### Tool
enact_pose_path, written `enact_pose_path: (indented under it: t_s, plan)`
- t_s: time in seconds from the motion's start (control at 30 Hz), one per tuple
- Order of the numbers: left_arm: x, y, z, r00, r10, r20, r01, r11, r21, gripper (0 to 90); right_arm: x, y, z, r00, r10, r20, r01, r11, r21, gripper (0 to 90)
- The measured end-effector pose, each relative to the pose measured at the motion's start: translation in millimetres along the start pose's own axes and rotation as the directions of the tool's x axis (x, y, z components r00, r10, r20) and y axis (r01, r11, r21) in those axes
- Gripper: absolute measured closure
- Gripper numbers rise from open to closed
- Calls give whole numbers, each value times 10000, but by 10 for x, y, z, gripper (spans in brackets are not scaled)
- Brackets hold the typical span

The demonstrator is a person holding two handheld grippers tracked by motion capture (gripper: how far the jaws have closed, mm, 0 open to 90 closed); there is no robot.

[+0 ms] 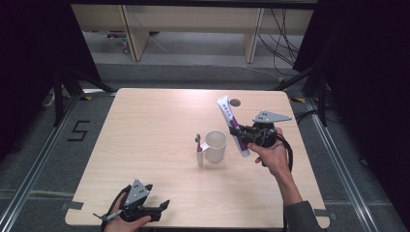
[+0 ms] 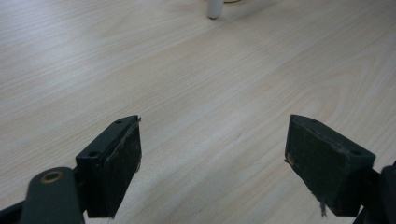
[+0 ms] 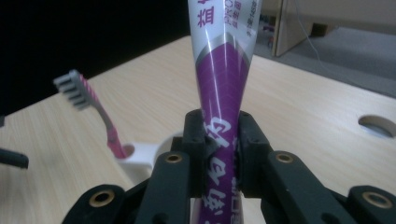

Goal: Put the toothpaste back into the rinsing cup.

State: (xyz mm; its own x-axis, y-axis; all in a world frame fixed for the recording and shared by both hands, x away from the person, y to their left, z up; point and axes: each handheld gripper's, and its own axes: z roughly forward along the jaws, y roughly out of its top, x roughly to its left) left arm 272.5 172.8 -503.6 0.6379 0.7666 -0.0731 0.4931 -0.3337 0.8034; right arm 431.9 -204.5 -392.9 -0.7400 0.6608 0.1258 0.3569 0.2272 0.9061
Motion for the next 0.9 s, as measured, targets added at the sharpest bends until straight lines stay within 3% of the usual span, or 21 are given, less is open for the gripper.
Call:
enact_pose_path:
  t_s: [0.17, 0.43, 0.57, 0.6, 0.67, 0.77, 0.9]
  plan:
    - [-10, 3, -8, 10000, -32, -57, 32, 10000, 8, 183, 31, 90, 204, 9998, 139, -113, -147, 9973, -716, 775]
    - [-30, -5, 18, 9998, -200, 62, 201, 9996, -175, 183, 41, 130, 396, 9991, 395, -154, -407, 9949, -926, 776]
    - [-30, -4, 16, 9998, -193, 69, 195, 9997, -172, 183, 8, 134, 502, 9996, 265, -119, -279, 9902, -1365, 775]
    - [-22, -4, 10, 9999, -68, 79, 69, 10000, -60, 183, 10, 131, 523, 9990, 348, -288, -385, 9899, -1364, 776]
    - [-27, -2, 5, 9999, -38, 95, 38, 10000, 52, 183, 8, 118, 559, 9993, 344, -175, -365, 9899, -1370, 775]
    - [-45, -1, 11, 9998, -145, 100, 145, 9999, -13, 183, 6, 99, 611, 9982, 522, -280, -554, 9898, -1312, 775]
    - [-49, -2, 15, 9997, -197, 117, 197, 9998, -63, 183, -6, 88, 658, 9990, 389, -210, -416, 9887, -1443, 775]
